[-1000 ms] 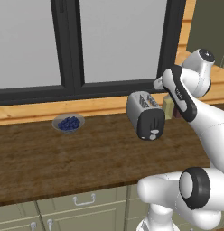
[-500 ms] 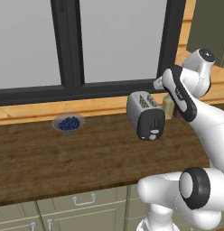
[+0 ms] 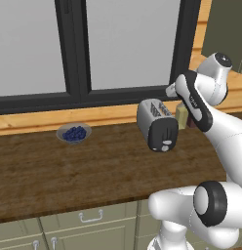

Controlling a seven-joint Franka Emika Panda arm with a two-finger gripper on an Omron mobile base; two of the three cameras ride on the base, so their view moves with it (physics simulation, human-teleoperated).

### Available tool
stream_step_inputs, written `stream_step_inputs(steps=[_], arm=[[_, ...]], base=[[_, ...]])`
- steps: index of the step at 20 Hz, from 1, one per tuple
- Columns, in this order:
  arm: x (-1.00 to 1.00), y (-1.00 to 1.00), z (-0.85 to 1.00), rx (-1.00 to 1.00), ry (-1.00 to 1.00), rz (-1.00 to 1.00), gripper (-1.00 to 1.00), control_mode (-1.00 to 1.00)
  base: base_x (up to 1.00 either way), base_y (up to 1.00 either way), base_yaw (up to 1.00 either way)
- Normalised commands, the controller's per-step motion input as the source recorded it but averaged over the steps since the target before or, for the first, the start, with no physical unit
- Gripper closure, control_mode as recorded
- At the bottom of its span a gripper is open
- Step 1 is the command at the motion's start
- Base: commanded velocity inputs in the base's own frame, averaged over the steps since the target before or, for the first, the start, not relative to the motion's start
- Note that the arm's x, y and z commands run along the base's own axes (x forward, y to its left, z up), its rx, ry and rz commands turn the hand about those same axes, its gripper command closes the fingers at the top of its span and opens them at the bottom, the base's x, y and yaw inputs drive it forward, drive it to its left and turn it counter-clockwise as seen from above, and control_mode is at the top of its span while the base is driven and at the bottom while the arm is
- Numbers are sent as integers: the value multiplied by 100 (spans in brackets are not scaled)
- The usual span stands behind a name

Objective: Start the toaster. Once the lever pops up, take the bread to the plate on the dining counter.

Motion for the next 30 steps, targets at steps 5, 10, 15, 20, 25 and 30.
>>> stream_step_inputs(steps=[5, 10, 15, 20, 25, 30], arm=[[0, 0, 0, 0, 0, 0, -100, -100], [0, 0, 0, 0, 0, 0, -100, -100], [0, 0, 0, 0, 0, 0, -100, -100], [0, 0, 0, 0, 0, 0, -100, -100], [0, 0, 0, 0, 0, 0, -100, -100], [0, 0, 0, 0, 0, 0, -100, -100]], base=[[0, 0, 0], [0, 0, 0], [0, 0, 0], [0, 0, 0], [0, 0, 0], [0, 0, 0]])
